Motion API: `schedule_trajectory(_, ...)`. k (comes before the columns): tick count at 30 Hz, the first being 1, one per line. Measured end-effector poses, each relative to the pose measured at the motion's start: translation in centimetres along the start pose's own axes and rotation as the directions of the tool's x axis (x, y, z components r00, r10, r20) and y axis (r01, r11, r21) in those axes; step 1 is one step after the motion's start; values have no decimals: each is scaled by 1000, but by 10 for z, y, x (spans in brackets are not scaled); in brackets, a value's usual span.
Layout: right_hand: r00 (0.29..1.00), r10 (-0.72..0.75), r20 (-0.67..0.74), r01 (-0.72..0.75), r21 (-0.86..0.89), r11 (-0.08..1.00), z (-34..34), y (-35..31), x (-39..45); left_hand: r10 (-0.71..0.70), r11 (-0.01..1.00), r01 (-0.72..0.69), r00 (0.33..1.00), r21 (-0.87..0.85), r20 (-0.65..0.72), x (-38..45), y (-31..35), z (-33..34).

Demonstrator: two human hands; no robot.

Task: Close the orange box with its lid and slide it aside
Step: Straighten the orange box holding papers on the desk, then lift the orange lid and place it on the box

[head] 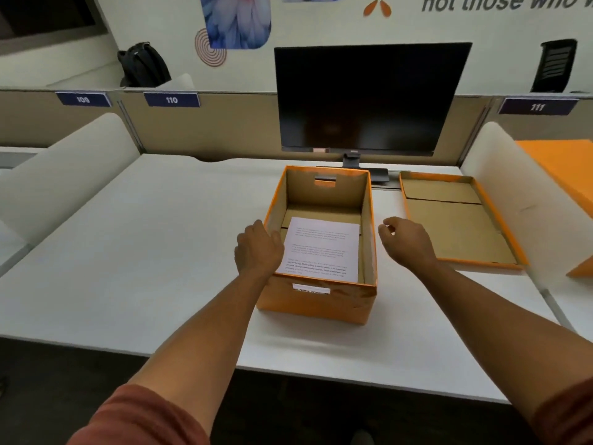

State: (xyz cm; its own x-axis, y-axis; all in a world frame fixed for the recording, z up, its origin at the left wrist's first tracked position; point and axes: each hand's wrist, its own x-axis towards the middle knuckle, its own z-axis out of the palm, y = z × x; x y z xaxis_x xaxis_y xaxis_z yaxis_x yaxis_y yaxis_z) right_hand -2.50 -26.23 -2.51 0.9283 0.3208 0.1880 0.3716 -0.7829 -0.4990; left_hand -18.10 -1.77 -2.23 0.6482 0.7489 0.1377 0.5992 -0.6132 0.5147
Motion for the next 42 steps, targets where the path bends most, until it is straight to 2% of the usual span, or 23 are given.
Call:
schedule_trajectory(4, 999, 38, 32, -37, -48, 998, -6, 24, 1, 192, 981, -195, 976, -15, -107, 4, 34, 3)
schedule_trajectory(9, 986, 135, 97, -128, -78, 989, -11, 68, 5, 446, 855, -429, 895, -291, -7, -9, 99, 34)
schedule_trajectory(15, 980, 145, 138, -123, -152, 981, -11, 111, 17, 619, 725, -547, 784, -419, 47, -25, 190, 80)
schedule_trajectory(19, 979, 94, 178, -51, -234, 971, -7, 135, 28, 611, 733, -503, 782, -458, 119, -22, 227, 108)
schedule_trajectory(24, 969, 31, 246, 65, -374, 925, 7, 159, 40, 473, 778, -280, 851, -563, 230, -20, 240, 140)
schedule_trajectory(29, 958, 14, 288, 115, -424, 898, 25, 164, 45, 335, 790, -79, 886, -608, 320, -11, 246, 151)
schedule_trajectory(36, 976, -78, 202, 165, -460, 873, 24, 159, 49, 306, 786, -55, 900, -616, 310, -2, 243, 149)
schedule_trajectory(42, 995, -104, -6, 92, -413, 906, -11, 126, 65, 322, 753, -66, 904, -655, 280, 5, 241, 135)
